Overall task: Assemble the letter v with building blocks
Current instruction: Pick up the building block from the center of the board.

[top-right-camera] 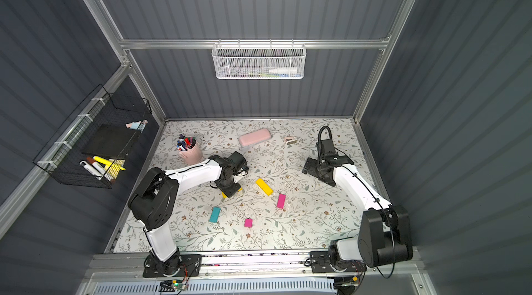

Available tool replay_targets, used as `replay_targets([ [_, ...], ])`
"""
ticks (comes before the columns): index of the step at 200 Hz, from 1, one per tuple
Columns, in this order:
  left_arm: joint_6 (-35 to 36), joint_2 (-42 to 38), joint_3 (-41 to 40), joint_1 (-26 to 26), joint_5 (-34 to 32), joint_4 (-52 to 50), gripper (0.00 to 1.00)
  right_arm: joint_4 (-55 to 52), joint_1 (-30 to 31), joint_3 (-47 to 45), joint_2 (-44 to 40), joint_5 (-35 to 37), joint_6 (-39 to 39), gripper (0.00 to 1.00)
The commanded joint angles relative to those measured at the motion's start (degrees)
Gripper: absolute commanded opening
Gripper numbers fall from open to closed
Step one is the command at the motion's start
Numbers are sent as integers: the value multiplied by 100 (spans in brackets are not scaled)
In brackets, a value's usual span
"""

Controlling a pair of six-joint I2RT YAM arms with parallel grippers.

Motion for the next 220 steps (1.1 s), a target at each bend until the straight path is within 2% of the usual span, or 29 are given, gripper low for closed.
replay_targets([
  [1,-29,13,137,-7,-56,-147,38,-210,31,107,-63,269,36,99],
  [19,-217,75,146,-7,-22,-169,27,-212,27,149,-47,328,27,99],
  [38,-521,214,215,-5,18,-302,20,-225,26,160,-33,347,18,99],
  [67,-878,432,302,9,-213,-358,17,-228,30,164,-28,355,5,99],
  [99,-1202,338,423,22,-486,-382,11,-221,30,182,-11,375,-8,99],
  [154,-1574,-44,608,81,-276,-230,15,-219,33,208,47,330,-39,99],
  [220,-2323,192,801,98,-239,-19,14,-227,33,241,138,339,-134,99],
])
